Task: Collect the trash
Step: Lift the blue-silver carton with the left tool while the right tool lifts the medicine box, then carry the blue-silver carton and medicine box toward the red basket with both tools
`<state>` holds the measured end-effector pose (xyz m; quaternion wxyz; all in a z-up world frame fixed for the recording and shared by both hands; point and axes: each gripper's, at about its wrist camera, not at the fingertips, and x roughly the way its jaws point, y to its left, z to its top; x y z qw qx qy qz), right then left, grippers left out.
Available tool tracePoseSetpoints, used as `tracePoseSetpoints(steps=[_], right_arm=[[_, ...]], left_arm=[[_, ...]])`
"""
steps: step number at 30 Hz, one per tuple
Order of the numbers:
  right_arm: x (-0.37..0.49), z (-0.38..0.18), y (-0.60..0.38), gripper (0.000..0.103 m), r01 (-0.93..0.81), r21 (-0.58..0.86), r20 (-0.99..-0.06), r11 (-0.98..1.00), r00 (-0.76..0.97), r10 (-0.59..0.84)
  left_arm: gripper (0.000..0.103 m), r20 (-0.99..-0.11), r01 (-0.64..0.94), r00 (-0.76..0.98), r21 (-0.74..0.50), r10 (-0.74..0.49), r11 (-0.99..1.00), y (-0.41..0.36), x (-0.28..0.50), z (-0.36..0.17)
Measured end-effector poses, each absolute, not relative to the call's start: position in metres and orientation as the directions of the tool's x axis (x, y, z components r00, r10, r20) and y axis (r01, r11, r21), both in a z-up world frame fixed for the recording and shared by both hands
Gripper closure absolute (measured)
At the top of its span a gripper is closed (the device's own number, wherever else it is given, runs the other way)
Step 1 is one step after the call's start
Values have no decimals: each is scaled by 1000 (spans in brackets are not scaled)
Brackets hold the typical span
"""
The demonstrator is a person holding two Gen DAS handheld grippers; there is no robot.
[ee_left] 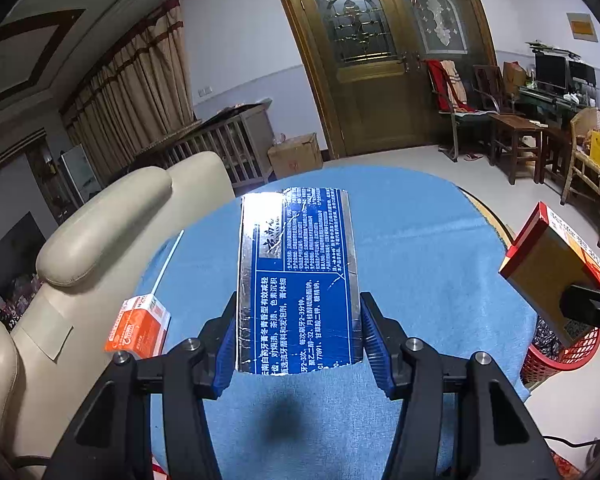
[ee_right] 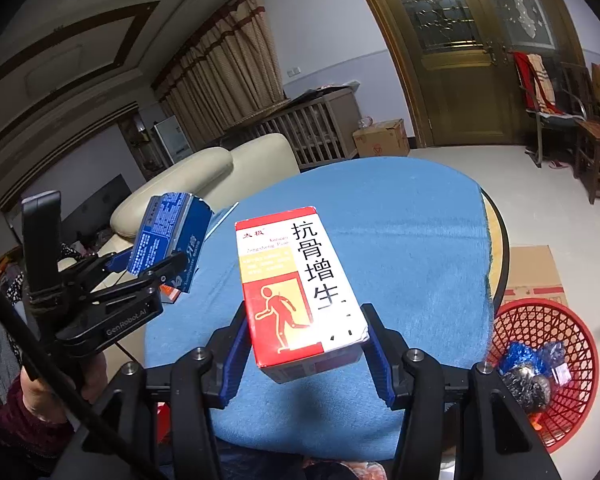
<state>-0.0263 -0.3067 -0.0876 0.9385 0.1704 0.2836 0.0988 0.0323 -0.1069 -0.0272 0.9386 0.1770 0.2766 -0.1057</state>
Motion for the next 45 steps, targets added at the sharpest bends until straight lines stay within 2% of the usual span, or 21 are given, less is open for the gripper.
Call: tracePoseSetpoints(steps=[45], right_arm=[[-20,-103,-301,48,-53,403,-532,914,799,281]], left_arm=[[46,-617,318,783,284,-81,905,-113,57,-46]])
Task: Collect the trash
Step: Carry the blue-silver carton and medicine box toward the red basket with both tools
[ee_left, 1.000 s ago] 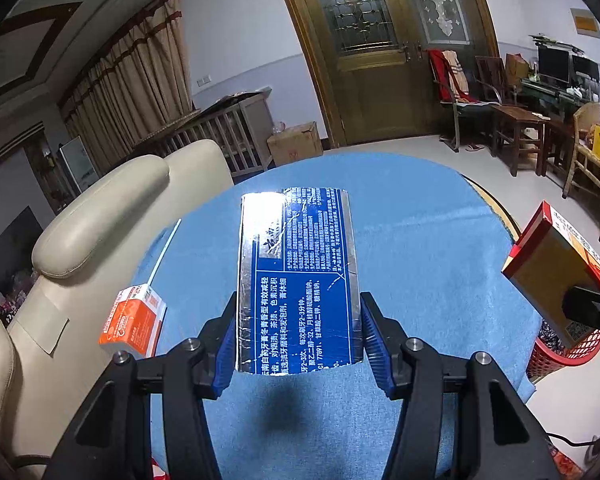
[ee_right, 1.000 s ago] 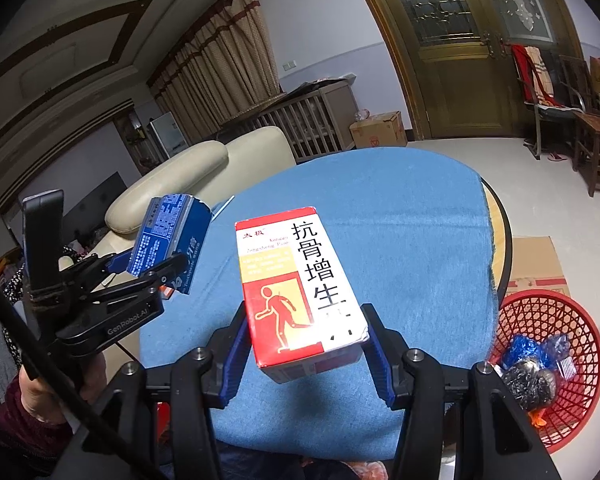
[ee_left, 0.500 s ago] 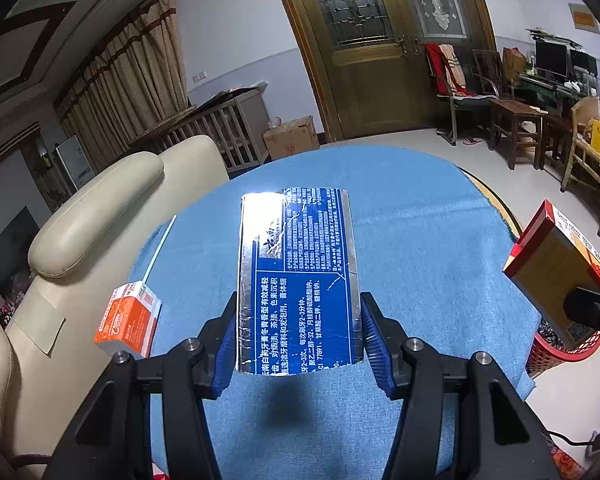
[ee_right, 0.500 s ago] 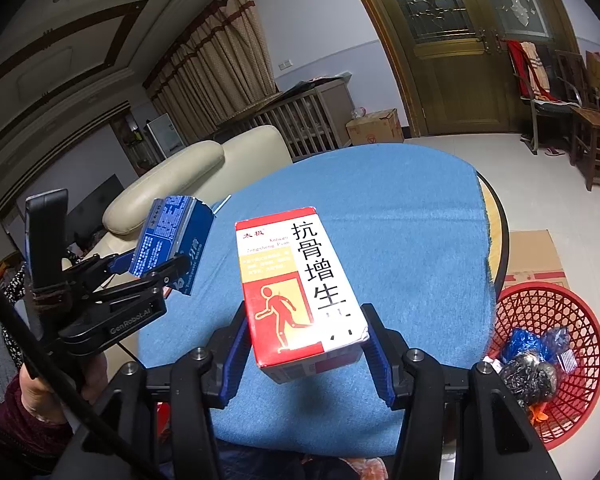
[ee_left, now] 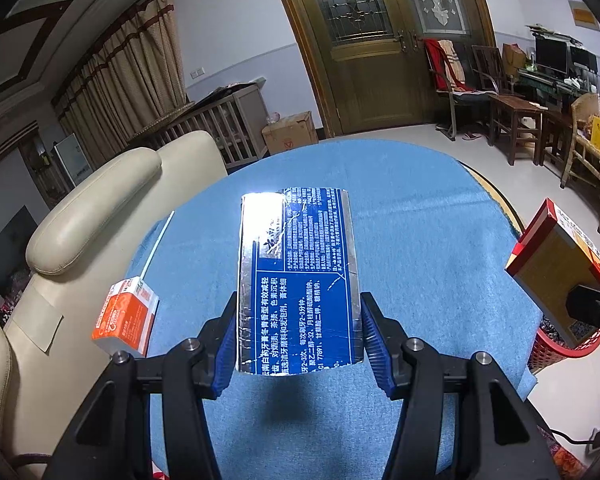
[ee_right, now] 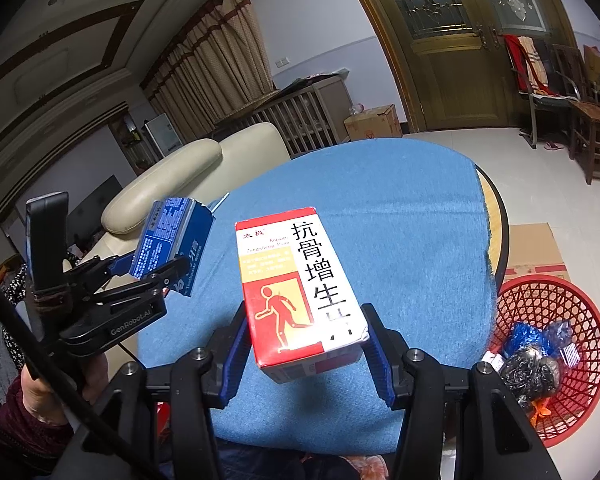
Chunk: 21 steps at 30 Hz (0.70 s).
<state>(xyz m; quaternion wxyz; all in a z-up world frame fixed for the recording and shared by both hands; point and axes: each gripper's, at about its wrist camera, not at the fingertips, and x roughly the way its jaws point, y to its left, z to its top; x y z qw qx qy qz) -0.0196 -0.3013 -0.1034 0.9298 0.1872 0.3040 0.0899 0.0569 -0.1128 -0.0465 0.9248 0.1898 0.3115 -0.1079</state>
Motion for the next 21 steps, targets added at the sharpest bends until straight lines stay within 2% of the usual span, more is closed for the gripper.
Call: tracePoseSetpoints(steps=[21], right_arm=[[-19,-104,-306,48,-29,424,-536,905,798,276]], left_arm=[[46,-636,338,767,291,-83,895,-116,66,-54]])
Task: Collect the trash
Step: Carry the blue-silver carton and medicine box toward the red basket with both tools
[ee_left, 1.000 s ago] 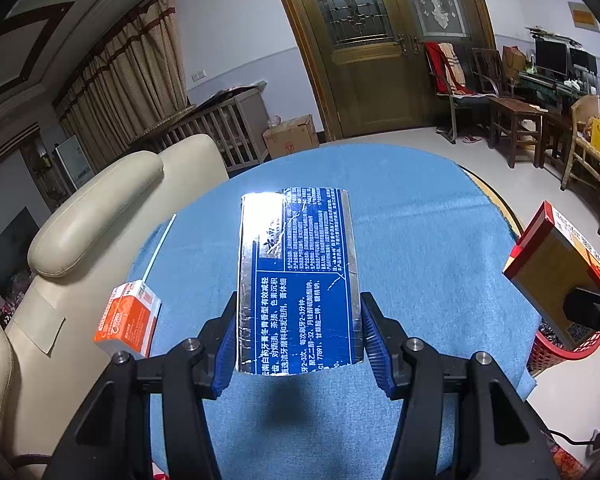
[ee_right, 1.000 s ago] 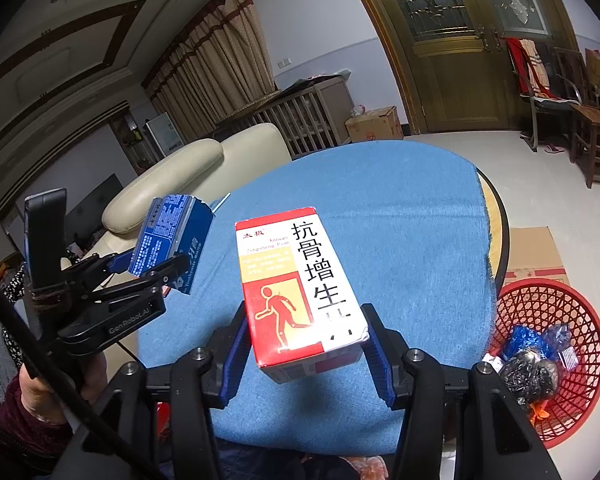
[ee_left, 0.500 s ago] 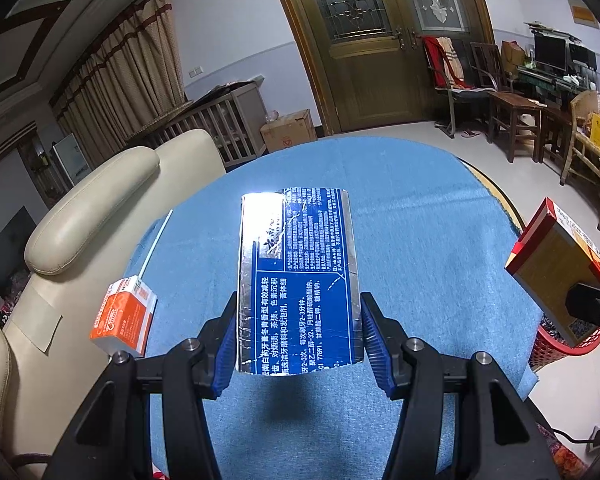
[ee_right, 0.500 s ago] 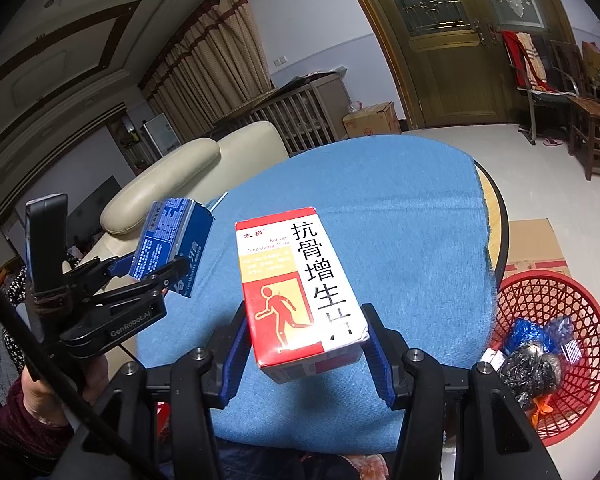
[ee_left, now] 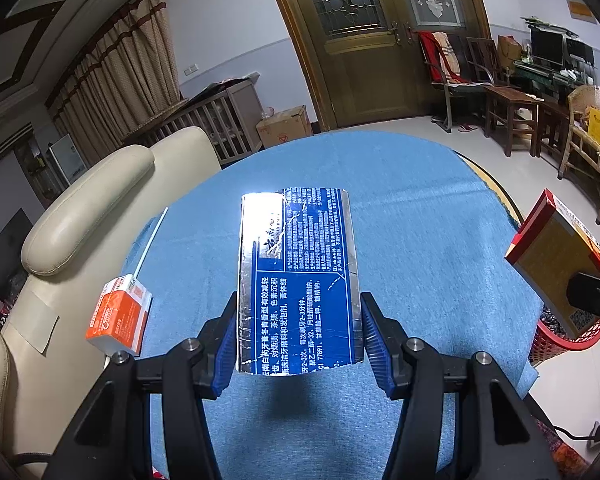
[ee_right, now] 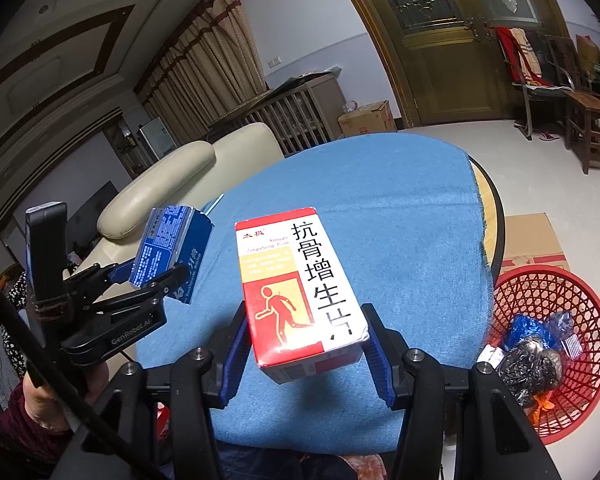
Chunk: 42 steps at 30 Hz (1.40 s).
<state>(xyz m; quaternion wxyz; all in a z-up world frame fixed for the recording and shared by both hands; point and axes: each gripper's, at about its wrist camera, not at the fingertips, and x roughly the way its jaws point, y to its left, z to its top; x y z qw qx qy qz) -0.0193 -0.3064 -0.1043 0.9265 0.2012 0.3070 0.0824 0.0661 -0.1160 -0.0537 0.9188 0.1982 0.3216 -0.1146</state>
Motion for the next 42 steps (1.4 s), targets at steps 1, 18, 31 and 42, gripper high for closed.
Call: tracePoseSetpoints(steps=[1,18,31,42], right_arm=[[-19,-104,-307,48,-29,426,-536,904,797,278],[-19,-105,-309,48,-12,438,-537,899,798,273],[-21,-103,-311,48,-2,446,-535,895,801,268],[-24,-102,-314,48,7,458,-534,889,802,268]], left_arm=[[46,-636,339,767,292,-83,894,-116,67,-54],[45,-649,361,756,301,-88,883,-118,70,-59],[45,-656,382,749,306,-97,872,-120,69,-61],[45,-660,400,744,316,-103,860,-121,70,-63]])
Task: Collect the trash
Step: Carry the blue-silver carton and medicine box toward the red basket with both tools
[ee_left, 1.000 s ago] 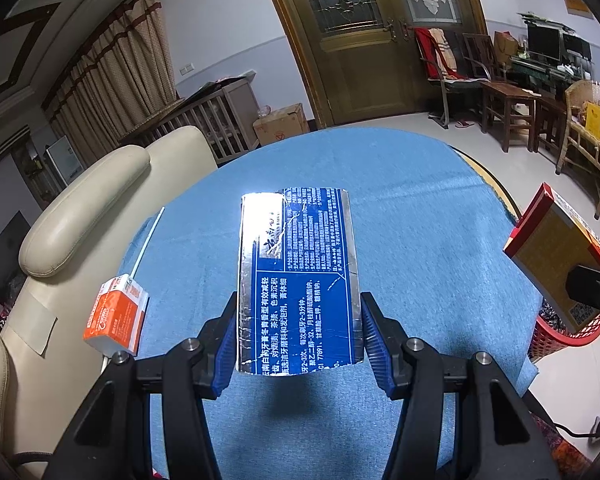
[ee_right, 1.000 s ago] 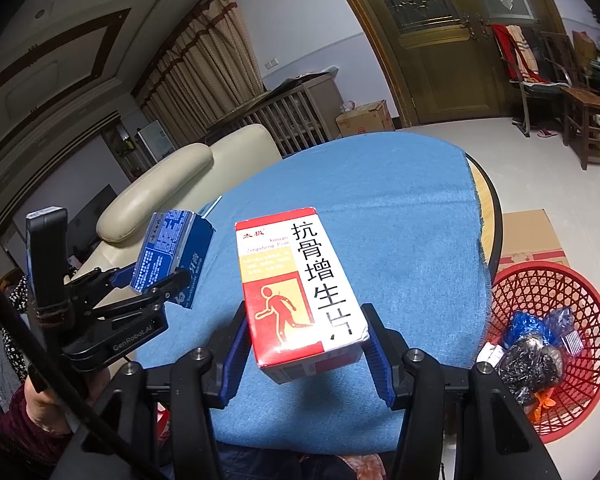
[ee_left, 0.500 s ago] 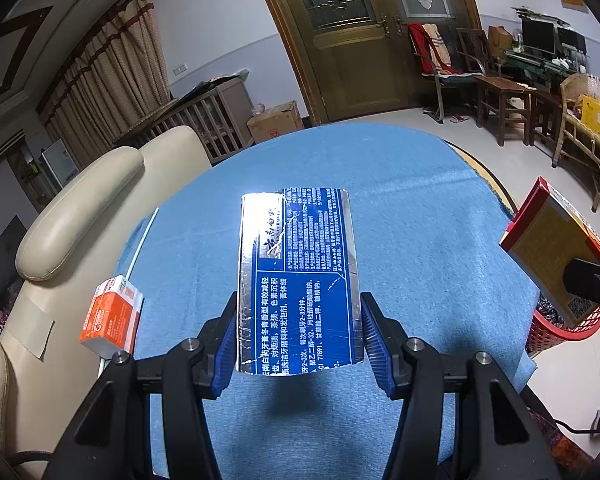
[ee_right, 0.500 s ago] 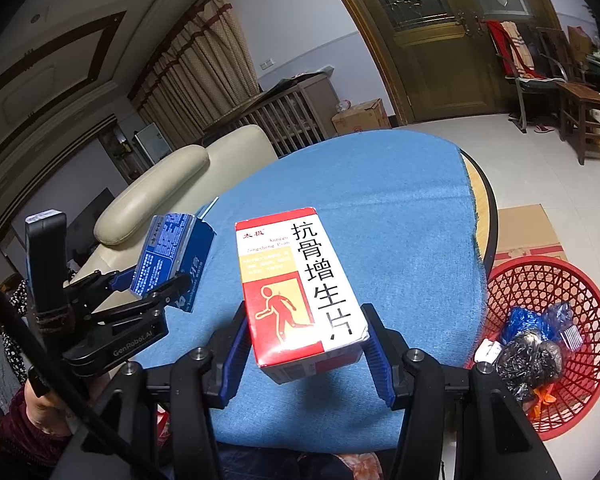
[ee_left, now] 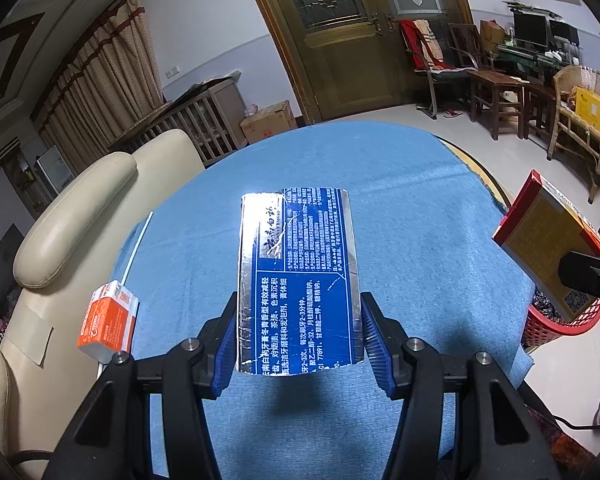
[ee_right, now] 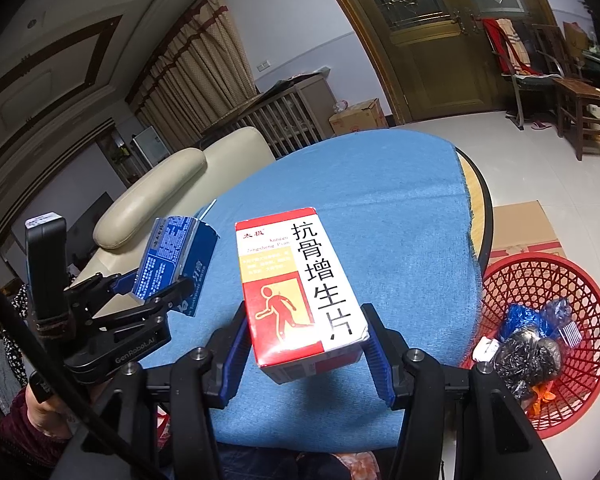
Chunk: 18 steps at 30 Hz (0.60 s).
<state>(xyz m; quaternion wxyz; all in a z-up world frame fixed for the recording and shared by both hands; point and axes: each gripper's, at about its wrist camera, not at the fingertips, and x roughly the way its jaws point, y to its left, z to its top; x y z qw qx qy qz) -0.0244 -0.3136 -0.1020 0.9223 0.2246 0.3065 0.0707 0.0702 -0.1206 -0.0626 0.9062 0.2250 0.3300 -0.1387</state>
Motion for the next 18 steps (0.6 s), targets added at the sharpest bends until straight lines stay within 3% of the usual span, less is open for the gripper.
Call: tracePoseSetpoints(steps=[18], right_arm=[[-31,-103,-319,48,32,475,-529,879,809,257]], left_arm=[[45,-666,426,738,338,-107,839,-128,70,-69]])
